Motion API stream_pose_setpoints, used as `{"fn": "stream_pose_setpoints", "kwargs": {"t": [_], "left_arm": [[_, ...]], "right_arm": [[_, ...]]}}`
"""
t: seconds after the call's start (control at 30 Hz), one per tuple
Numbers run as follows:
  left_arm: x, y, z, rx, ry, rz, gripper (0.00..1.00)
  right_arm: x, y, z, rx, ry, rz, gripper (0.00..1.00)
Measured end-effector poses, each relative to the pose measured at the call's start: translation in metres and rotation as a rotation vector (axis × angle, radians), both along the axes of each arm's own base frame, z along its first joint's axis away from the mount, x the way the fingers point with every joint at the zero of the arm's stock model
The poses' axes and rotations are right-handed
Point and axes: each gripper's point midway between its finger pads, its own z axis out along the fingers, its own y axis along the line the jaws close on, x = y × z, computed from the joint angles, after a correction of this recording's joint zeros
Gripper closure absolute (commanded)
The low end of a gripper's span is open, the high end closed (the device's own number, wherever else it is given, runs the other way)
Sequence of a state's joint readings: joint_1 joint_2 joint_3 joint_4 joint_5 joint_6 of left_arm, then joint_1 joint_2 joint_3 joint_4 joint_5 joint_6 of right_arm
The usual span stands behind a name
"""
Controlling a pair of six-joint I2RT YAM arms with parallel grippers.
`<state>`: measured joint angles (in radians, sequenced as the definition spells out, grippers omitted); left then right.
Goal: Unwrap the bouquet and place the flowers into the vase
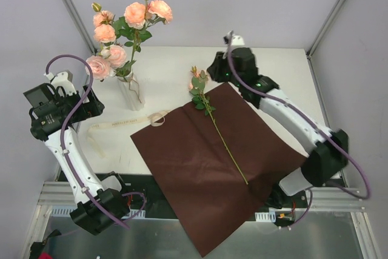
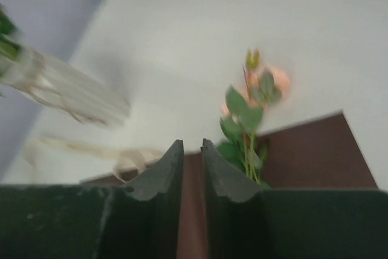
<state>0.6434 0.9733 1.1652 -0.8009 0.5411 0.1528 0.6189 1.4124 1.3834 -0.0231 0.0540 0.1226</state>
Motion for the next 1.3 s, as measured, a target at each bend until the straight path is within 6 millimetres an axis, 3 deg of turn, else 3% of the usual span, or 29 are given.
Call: {"fn": "stream_pose_setpoints", "kwargs": {"t": [0.1,0.17,0.23,0.3,0.4,0.6,0.83,0.97,1.07,1.23,1.3], "left_arm": [[-0.001,-0.001,0.001,0.003,-0.004,-0.001,0.01],[-0.002,-0.001,0.001,0.002,-0.001,-0.001,0.01],[-0.002,-0.002,0.000,0.002,0.002,-0.003,0.01],[-0.002,-0.002,0.000,0.004,0.003,-0.005,0.01],[-0.003,-0.001,0.000,0.010,0.003,-0.010,0.01],[-0.002,-0.001,-0.001,0.011,0.005,-0.012,0.01],[-0.001,0.000,-0.004,0.004,0.017,-0.013,0.01],[-0.001,0.000,-0.004,0.005,0.016,-0.014,0.01],[-0.001,0.000,-0.004,0.006,0.016,-0.014,0.01],[-0.001,0.000,-0.004,0.006,0.017,-0.014,0.01],[-0.001,0.001,-0.004,0.007,0.017,-0.014,0.01]], "right_arm": [[0.016,0.011,-0.121,-0.245,0.259,0.027,0.44],[0.011,0.008,-0.201,-0.407,0.437,0.060,0.42],[0.001,0.001,-0.244,-0.508,0.550,0.082,0.42],[-0.004,-0.003,-0.274,-0.592,0.634,0.103,0.42],[-0.001,-0.003,-0.288,-0.651,0.667,0.120,0.44],[0.004,-0.002,-0.293,-0.682,0.665,0.135,0.52],[-0.001,-0.007,-0.323,-0.734,0.721,0.144,0.57],[-0.002,-0.008,-0.324,-0.737,0.726,0.145,0.61],[-0.003,-0.008,-0.325,-0.742,0.726,0.143,0.68],[-0.003,-0.008,-0.326,-0.740,0.727,0.140,0.94],[-0.004,-0.007,-0.326,-0.739,0.728,0.138,0.99]]}}
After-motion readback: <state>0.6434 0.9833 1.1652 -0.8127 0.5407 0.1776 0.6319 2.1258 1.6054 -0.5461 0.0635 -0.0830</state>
